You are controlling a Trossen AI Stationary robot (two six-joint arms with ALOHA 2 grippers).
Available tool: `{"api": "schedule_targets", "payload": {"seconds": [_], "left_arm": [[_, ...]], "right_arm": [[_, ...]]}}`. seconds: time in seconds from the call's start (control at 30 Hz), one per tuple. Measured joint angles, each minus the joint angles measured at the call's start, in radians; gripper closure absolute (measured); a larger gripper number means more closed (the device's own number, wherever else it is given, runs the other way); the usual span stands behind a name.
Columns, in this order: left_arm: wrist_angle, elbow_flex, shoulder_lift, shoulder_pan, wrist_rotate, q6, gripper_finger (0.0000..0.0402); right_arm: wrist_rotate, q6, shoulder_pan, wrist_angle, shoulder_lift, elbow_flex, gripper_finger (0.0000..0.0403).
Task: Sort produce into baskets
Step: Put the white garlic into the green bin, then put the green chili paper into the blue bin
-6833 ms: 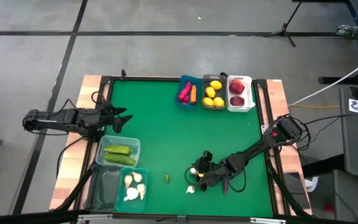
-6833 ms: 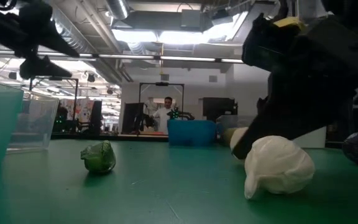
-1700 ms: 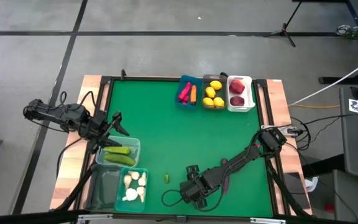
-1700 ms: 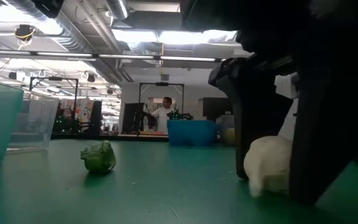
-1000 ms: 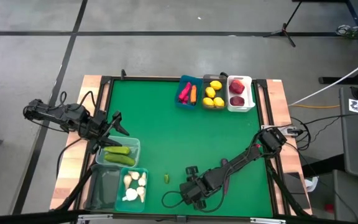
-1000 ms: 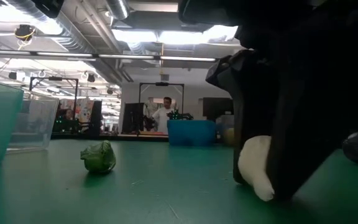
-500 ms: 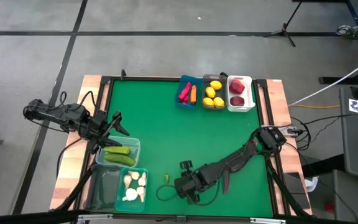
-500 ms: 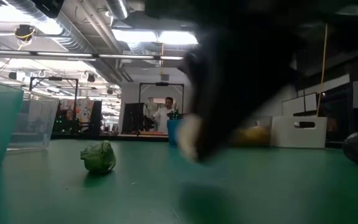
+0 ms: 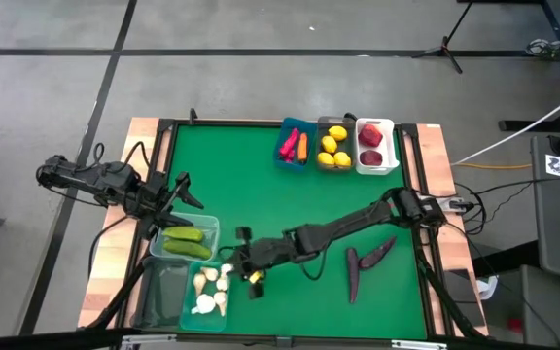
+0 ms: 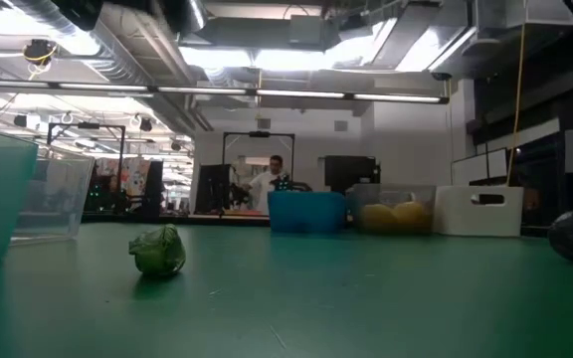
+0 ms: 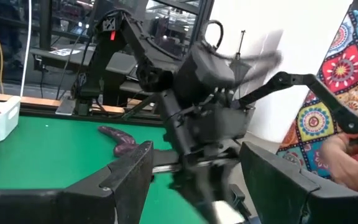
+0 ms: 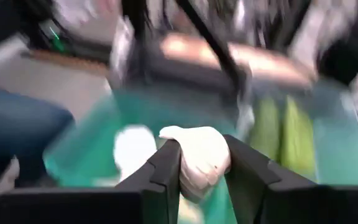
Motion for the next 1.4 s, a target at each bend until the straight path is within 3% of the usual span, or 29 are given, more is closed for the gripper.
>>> {"api": "schedule_targets", "payload": {"seconds": [0.1,0.37,0.6,0.7,0.97,1.1,1.23,1.4], "left_arm": [[0.001,0.000,-0.001,0.000,0.000,-0.002,0.0164],[0.001,0.000,-0.001,0.000,-0.015,0.018,0.0164],[0.001,0.000,-0.001,0.000,-0.026,0.021,0.0164],[0.001,0.000,-0.001,0.000,-0.026,0.021,0.0164],[0.001,0.000,-0.001,0.000,-0.026,0.021,0.0164],[0.000,0.000,-0.001,0.000,-0.026,0.019,0.0164],[-0.013,0.000,-0.001,0.000,-0.026,0.018,0.0164],[-0.070,0.000,-0.001,0.000,-0.026,0.018,0.0164]], "right_arm": [[-0.060,-0.052,-0.005,0.174,0.034,0.000,0.0300],[-0.165,-0.059,-0.004,0.380,0.123,-0.001,0.0300],[-0.147,-0.051,-0.010,0.426,0.151,-0.001,0.0293],[-0.146,-0.043,-0.017,0.425,0.151,-0.001,0.0269],[-0.139,0.008,-0.044,0.409,0.151,-0.001,0.0160],[-0.131,-0.022,-0.043,0.243,0.116,-0.002,0.0139],[-0.069,-0.014,-0.042,-0.016,0.040,0.000,0.0147],[-0.079,0.073,-0.029,-0.249,0.019,-0.001,0.0158]]}}
